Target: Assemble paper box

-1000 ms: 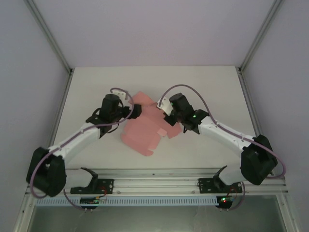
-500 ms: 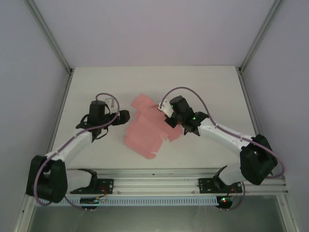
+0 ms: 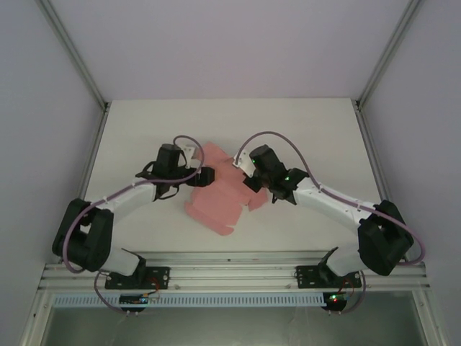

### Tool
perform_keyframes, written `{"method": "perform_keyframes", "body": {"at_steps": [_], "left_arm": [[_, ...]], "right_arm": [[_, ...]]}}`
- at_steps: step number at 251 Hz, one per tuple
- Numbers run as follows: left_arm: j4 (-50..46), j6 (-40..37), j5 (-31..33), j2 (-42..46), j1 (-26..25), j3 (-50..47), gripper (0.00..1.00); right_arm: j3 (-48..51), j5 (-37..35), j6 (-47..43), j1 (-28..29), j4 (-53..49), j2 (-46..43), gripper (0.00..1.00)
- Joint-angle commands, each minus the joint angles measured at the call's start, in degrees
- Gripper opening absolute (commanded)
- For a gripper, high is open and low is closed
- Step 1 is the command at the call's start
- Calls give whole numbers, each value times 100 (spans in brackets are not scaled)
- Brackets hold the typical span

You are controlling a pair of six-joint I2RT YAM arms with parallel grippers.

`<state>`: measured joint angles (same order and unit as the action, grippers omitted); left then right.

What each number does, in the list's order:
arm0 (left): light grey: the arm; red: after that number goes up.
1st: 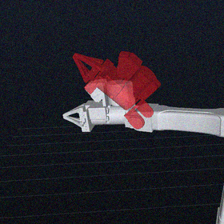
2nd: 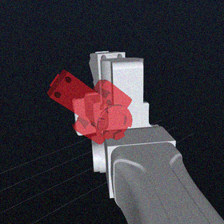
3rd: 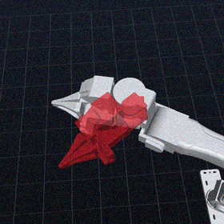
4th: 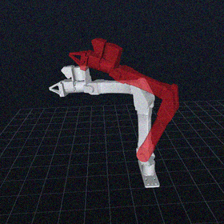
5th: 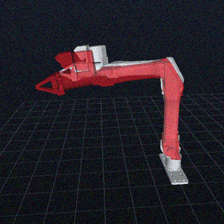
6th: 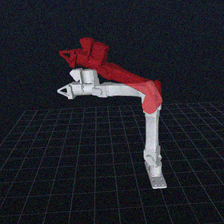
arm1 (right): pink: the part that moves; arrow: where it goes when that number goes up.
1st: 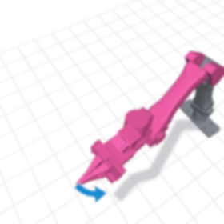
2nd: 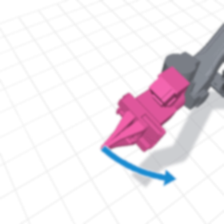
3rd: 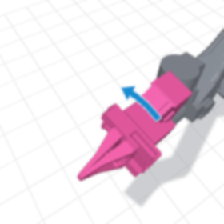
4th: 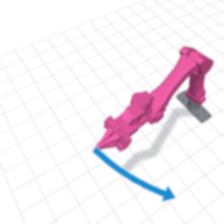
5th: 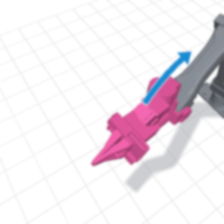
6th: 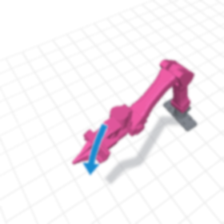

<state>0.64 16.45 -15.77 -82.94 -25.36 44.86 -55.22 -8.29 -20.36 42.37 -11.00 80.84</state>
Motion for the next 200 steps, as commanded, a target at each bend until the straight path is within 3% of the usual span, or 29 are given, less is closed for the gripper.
{"method": "perform_keyframes", "body": {"at_steps": [1,46,88,112,148,171,200], "left_arm": [[-78,-268,370,-265,-167,293,99],[-148,-260,516,-276,-211,241,100],[-182,-189,558,529,-121,-154,99],[-530,-45,706,1064,93,-199,100],[-802,140,978,1599,663,-205,99],[-465,-109,133,1601,1024,-228,99],[166,-943,-1179,1253,1060,-200,100]], "right_arm": [[-188,-48,-14,118,110,37,2],[-148,-404,-272,219,108,63,2],[-228,-1082,-730,247,-7,320,2],[-232,-1665,-1232,273,165,488,1],[-425,-1676,-1402,293,58,631,1],[-472,-1482,-1427,304,89,653,1],[-520,-1196,-1418,308,66,693,2]]}}
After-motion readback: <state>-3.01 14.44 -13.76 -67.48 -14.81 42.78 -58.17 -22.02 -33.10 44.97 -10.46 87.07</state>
